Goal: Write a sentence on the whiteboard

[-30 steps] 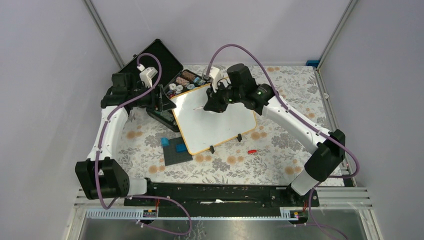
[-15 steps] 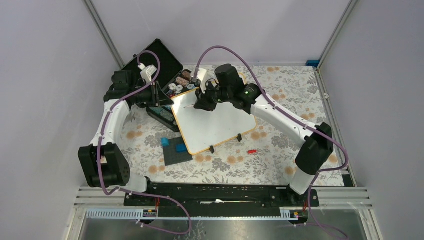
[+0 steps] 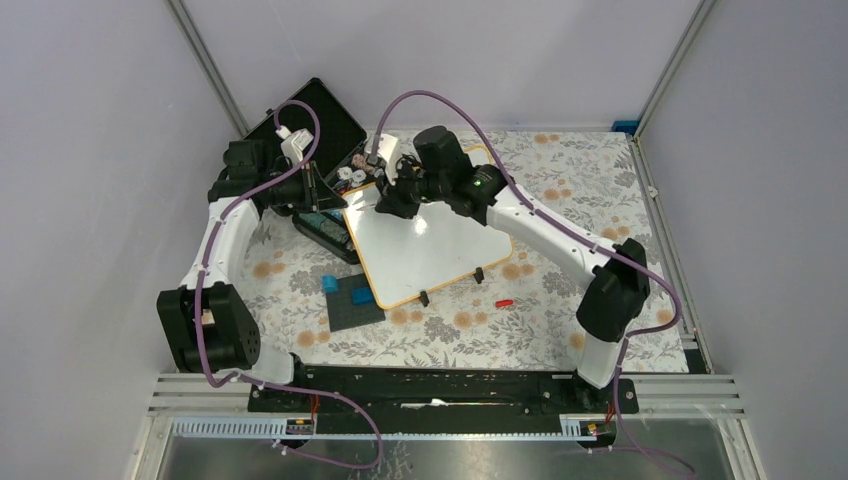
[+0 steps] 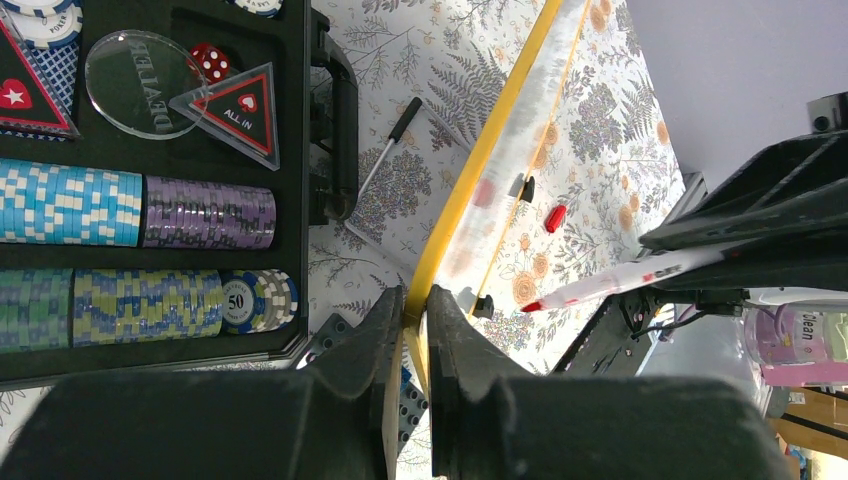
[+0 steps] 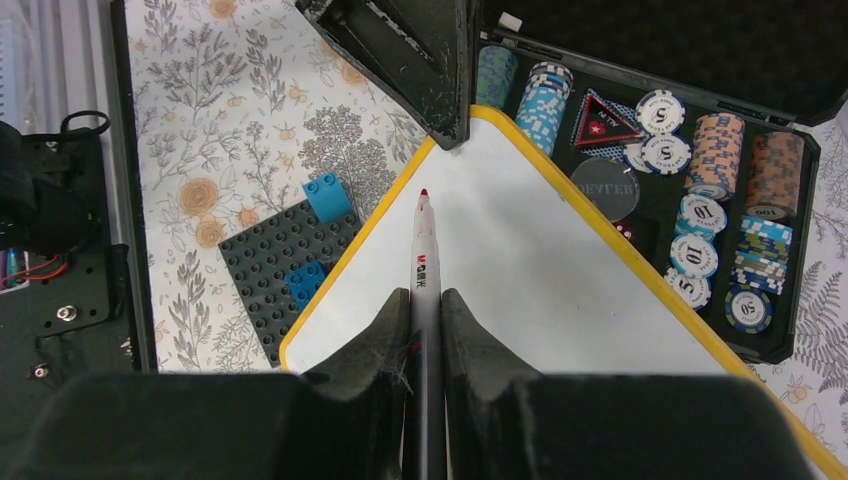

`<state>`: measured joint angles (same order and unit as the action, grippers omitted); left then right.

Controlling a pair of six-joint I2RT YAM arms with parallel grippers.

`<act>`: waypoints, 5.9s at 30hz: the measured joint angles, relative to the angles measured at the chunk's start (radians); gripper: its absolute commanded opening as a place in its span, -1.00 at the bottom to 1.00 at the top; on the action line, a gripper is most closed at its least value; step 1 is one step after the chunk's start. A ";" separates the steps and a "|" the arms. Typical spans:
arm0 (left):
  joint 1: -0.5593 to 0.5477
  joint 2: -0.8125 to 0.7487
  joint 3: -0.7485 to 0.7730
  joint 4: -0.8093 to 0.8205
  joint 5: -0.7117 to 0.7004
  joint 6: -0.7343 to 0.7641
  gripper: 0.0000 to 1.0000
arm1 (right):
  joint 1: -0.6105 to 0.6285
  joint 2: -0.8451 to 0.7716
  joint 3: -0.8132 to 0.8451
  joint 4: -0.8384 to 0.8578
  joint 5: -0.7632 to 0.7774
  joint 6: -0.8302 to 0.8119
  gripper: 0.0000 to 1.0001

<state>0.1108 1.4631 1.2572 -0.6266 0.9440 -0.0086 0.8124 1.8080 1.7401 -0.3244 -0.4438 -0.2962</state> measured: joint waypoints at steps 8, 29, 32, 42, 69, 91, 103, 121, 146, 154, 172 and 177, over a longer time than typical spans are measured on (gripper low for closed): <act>0.000 0.000 0.000 0.000 0.000 0.000 -1.00 | 0.006 0.042 0.012 0.001 0.032 -0.005 -1.00; 0.000 0.000 0.000 0.000 0.000 0.001 -1.00 | 0.007 0.095 0.069 -0.001 0.052 -0.012 -1.00; 0.000 0.000 0.000 0.000 -0.001 0.008 -1.00 | 0.007 0.095 0.066 -0.001 0.061 -0.017 -1.00; 0.000 0.000 0.000 0.000 -0.019 0.016 -1.00 | 0.016 0.088 0.005 0.003 0.051 -0.023 -1.00; 0.000 -0.002 0.000 0.000 -0.012 0.016 -1.00 | 0.027 0.054 0.047 -0.004 0.052 -0.002 -1.00; 0.000 -0.004 0.000 0.000 -0.012 0.016 -1.00 | 0.027 0.093 0.072 -0.010 0.118 -0.025 -1.00; 0.000 -0.004 0.000 0.000 -0.018 0.019 -1.00 | 0.021 0.092 0.065 -0.022 0.133 -0.033 -1.00; 0.000 -0.004 0.000 0.000 -0.024 0.019 -1.00 | 0.014 0.065 0.010 -0.033 0.109 -0.037 -1.00; 0.000 -0.004 0.000 0.000 -0.023 0.019 -1.00 | 0.033 0.093 0.047 -0.051 0.088 -0.037 -1.00; 0.000 -0.004 0.000 0.000 -0.023 0.019 -1.00 | 0.033 0.094 0.046 -0.051 0.095 -0.041 -1.00; 0.000 -0.004 -0.001 0.000 -0.027 0.023 -1.00 | 0.019 0.040 -0.060 -0.051 0.094 -0.050 -1.00; 0.000 -0.004 -0.001 0.000 -0.023 0.023 -1.00 | 0.008 0.021 -0.068 -0.053 0.075 -0.051 -1.00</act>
<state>0.1104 1.4593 1.2560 -0.6262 0.9211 0.0139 0.8200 1.8286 1.6722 -0.3771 -0.3687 -0.3477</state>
